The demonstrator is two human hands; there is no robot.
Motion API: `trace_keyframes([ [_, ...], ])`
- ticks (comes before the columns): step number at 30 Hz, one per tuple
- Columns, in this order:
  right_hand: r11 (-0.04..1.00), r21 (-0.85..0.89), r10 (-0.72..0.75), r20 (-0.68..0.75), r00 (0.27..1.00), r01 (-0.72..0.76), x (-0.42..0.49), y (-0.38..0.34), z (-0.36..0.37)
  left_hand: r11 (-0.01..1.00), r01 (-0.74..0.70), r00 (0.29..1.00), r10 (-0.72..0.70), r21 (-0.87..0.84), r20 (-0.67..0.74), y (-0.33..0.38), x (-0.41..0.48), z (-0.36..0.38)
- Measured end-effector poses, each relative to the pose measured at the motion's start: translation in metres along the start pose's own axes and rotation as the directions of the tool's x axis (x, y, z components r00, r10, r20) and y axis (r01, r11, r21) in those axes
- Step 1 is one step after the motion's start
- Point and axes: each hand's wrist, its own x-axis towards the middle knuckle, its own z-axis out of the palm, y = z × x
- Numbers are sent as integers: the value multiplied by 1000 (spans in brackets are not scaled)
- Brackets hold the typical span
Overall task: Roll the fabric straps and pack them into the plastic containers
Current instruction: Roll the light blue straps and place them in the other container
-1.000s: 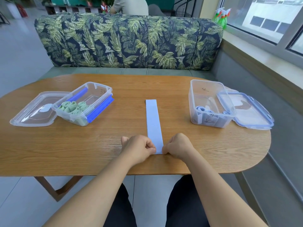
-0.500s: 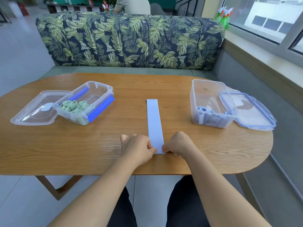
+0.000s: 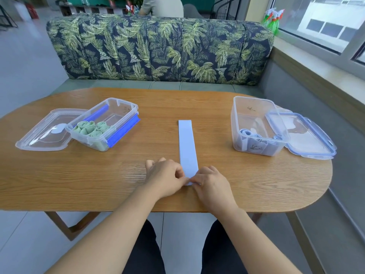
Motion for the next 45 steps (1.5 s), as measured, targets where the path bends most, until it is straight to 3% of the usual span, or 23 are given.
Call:
trace_keyframes([
  [2,1000,-5,-18,24,1000,18,2,2,0,989,-145,984,141,-33,-108,-7,-4,5],
  [5,998,23,-54,61,997,53,4,8,2,923,-384,922,384,11,-48,-15,-8,11],
  [8,996,21,-91,65,994,90,5,9,1,877,-467,875,477,115,-81,-25,-13,13],
  [16,990,6,-140,100,985,140,10,9,-3,877,-461,877,474,137,-78,-28,-13,12],
  [20,988,-2,-150,108,983,151,12,9,-4,915,-400,912,404,59,-70,-23,-10,8],
  [24,990,3,-141,103,985,141,9,8,-3,950,-311,948,311,10,-65,-15,-12,6],
  [29,992,26,-126,93,988,124,12,8,-5,952,-297,954,299,72,-13,-15,-12,8],
  [45,993,107,-63,129,990,49,10,14,-6,969,-241,967,244,62,-67,-10,-12,6],
])
